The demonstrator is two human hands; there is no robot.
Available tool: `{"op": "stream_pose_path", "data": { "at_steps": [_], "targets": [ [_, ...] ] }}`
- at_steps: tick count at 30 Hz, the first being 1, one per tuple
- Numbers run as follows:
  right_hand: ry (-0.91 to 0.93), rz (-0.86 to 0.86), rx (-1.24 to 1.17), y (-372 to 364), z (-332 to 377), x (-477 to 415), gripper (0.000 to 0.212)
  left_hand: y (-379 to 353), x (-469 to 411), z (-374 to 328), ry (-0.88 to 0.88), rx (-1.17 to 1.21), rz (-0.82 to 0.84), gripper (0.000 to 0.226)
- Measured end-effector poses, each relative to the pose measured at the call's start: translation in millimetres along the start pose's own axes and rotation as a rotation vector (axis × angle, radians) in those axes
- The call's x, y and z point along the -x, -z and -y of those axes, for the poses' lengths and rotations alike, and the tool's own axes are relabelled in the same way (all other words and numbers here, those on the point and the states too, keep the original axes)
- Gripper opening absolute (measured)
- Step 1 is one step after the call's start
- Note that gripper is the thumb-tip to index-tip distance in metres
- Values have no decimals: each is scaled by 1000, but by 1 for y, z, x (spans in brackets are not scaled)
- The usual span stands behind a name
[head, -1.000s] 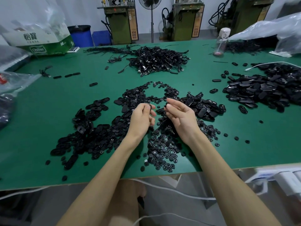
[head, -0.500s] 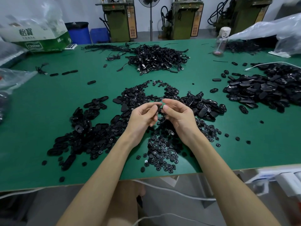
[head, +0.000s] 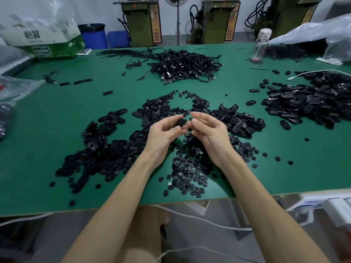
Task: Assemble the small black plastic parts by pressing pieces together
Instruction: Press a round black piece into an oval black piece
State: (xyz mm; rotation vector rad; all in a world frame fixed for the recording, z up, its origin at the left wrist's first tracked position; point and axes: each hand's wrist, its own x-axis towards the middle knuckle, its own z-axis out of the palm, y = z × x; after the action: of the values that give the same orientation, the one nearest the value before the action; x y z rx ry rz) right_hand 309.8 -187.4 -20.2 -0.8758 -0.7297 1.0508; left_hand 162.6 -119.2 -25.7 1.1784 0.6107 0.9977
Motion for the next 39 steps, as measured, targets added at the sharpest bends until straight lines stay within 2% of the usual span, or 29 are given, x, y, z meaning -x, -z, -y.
{"op": "stream_pose_path", "data": {
  "at_steps": [9, 15, 25, 32, 39],
  "targets": [
    [35, -21, 14, 2, -4, -2, 15, -1, 4, -3, -29, 59, 44, 25],
    [34, -25, 94, 2, -6, -2, 13, -2, 5, -4, -37, 22, 4, 24],
    [67, 24, 185, -1, -7, 1, 15, -2, 2, 0, -21, -149, -8, 40],
    [66, 11, 202, -2, -8, 0, 13, -1, 2, -1, -45, -54, -23, 14],
    [77, -30, 235, -3, -8, 0, 12, -2, 2, 0, -43, -28, -59, 11]
  ]
}}
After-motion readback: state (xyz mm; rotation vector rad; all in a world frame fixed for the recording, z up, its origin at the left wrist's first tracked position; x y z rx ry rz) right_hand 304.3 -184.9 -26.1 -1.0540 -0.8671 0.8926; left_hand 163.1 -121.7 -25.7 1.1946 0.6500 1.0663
